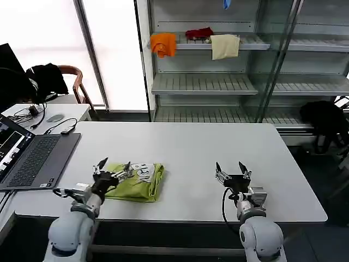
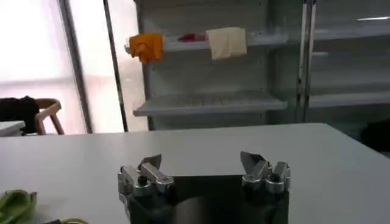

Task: Fold and organize the clothes.

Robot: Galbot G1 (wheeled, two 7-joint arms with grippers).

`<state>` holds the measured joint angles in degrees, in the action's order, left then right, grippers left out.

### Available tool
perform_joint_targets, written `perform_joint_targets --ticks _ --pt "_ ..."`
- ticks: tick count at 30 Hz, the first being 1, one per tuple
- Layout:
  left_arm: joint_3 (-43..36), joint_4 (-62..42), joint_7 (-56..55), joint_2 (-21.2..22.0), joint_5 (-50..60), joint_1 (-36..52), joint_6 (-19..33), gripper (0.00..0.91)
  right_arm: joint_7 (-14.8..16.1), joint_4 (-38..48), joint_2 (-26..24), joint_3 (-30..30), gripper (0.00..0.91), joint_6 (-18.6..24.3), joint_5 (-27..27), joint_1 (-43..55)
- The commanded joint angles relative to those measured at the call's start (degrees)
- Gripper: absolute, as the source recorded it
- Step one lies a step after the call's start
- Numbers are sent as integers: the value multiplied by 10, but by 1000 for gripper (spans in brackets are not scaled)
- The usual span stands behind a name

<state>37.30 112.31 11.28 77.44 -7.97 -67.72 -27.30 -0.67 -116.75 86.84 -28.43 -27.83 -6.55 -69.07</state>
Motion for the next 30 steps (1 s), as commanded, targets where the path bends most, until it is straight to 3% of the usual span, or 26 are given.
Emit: perform_joint_targets --ticks 1,20,25,30 --pt "81 -64 3 -41 -67 -2 -8 907 1 5 0 13 907 0 13 2" --pt "56 -108 -1 -15 -81 -2 -17 907 1 3 -2 17 907 0 22 0" --pt "55 -105 4 -15 -84 -6 -16 675 0 3 -2 16 907 0 22 0" --pt "51 -94 13 -12 -91 -16 -15 655 -2 1 0 17 907 0 23 0"
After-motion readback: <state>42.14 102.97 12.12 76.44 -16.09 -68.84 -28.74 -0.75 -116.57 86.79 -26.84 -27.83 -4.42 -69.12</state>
